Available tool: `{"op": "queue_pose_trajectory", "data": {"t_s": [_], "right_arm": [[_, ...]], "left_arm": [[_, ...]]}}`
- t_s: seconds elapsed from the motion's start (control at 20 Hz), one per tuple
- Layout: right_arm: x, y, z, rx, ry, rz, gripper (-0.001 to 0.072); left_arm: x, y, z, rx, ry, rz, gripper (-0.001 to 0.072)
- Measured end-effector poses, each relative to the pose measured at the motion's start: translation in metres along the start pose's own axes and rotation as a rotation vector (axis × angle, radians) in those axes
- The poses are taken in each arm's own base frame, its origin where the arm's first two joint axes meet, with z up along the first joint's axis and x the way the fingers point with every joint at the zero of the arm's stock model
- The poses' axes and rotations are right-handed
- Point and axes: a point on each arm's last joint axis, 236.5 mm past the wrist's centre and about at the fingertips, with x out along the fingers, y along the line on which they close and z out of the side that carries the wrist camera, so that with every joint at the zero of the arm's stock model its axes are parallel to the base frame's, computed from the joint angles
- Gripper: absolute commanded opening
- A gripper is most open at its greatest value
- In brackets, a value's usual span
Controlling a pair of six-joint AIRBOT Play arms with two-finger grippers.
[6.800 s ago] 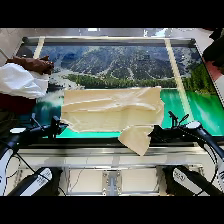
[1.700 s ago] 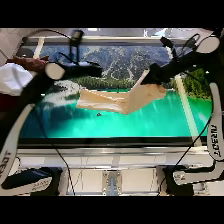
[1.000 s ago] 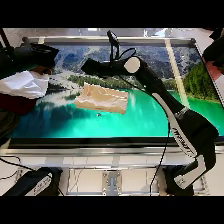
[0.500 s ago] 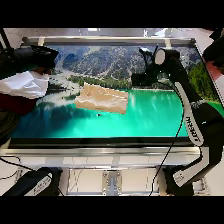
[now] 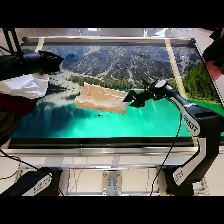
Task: Fold the shirts.
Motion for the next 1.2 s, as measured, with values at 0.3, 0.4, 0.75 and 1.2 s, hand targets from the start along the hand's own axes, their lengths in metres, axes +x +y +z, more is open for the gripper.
{"op": "queue_pose_trajectory", "data": {"t_s": [0.3, 0.4, 0.75, 1.2], "right_arm": [[0.036, 0.032, -0.006, 0.000, -0.017, 0.094, 0.0013], [0.032, 0.049, -0.004, -0.033, -0.018, 0.130, 0.0013], [-0.100, 0.055, 0.039, -0.202, -0.154, -0.013, 0.0013], [-0.388, -0.127, -0.008, 0.158, -0.460, -0.521, 0.0013]], "left_arm": [[0.001, -0.003, -0.008, -0.001, 0.032, -0.013, 0.0011], [0.001, -0.003, -0.009, -0.001, 0.037, -0.015, 0.0011], [0.001, -0.004, -0.011, -0.001, 0.045, -0.018, 0.0011], [0.001, -0.004, -0.011, -0.001, 0.045, -0.019, 0.0011]]}}
